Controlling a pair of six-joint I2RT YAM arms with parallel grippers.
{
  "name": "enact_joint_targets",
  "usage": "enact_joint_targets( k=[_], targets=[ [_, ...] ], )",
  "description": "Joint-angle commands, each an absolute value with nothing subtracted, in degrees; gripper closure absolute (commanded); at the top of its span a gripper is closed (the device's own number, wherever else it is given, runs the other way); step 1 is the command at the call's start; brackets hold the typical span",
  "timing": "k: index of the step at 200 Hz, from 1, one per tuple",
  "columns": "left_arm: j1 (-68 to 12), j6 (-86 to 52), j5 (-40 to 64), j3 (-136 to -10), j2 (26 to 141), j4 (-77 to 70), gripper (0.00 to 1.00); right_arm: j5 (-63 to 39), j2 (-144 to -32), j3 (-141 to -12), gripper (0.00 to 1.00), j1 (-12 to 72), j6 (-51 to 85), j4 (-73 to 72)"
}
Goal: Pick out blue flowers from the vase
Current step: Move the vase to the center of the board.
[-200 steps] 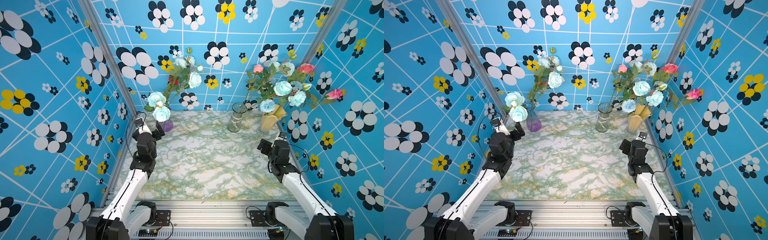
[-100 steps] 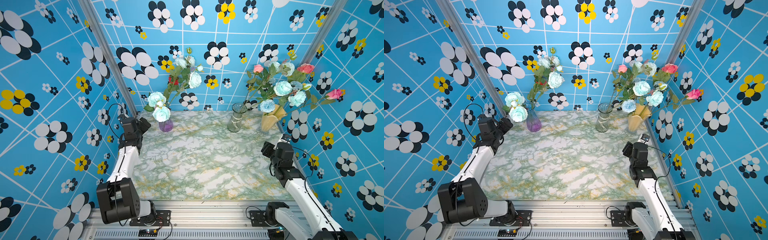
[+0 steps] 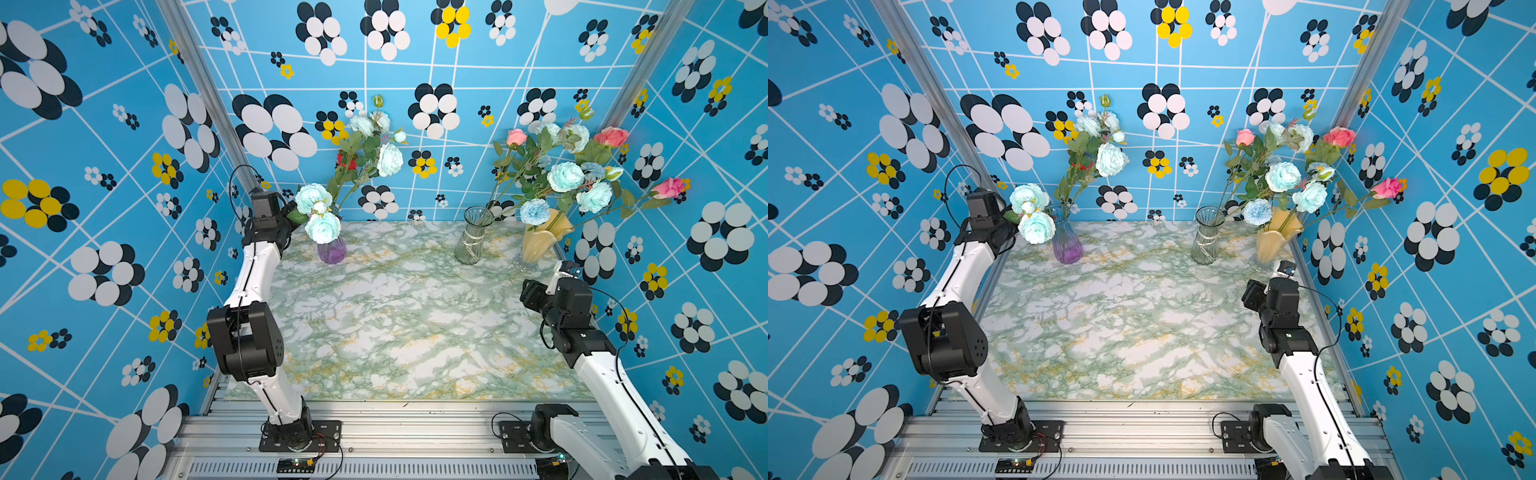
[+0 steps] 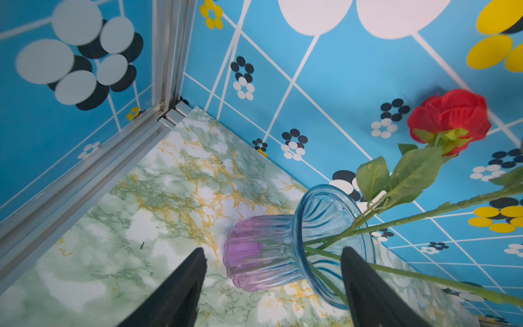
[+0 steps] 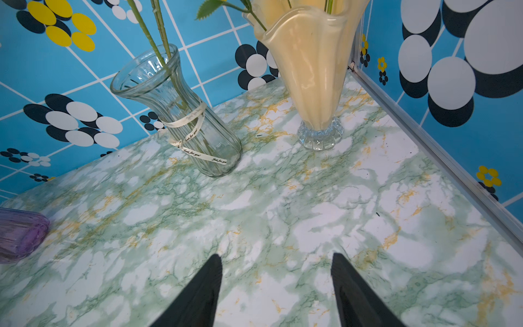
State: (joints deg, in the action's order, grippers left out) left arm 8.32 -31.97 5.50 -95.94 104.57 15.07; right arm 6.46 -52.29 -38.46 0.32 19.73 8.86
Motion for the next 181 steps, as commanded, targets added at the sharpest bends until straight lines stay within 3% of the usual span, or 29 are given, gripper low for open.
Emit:
enact_joint_targets(
  k=[1, 101, 137, 162, 181],
  targets=[
    [5.69, -27.56, 3.42, -103.13, 109.63, 24.71, 0.23, 3.75, -52.67, -40.51, 0.35, 0.18, 18.91, 11.16],
    [1.96, -22.69, -4.04, -118.79, 121.52, 35.56, 0.38, 0.39, -55.19, -42.38, 0.36, 0.13, 19.18, 12.02],
    [1.84, -22.71, -3.96, -120.02, 123.85, 36.33, 0.53, 0.18, -55.54, -42.79, 0.37, 0.18, 19.11, 12.36],
    [1.85, -22.79, -2.79, -122.48, 126.28, 37.71, 0.56, 0.0, -55.65, -42.87, 0.36, 0.17, 19.13, 12.55],
    [1.81, -22.69, -2.09, -124.57, 127.9, 39.89, 0.66, -0.22, -55.9, -43.01, 0.36, 0.15, 19.18, 12.55]
  ],
)
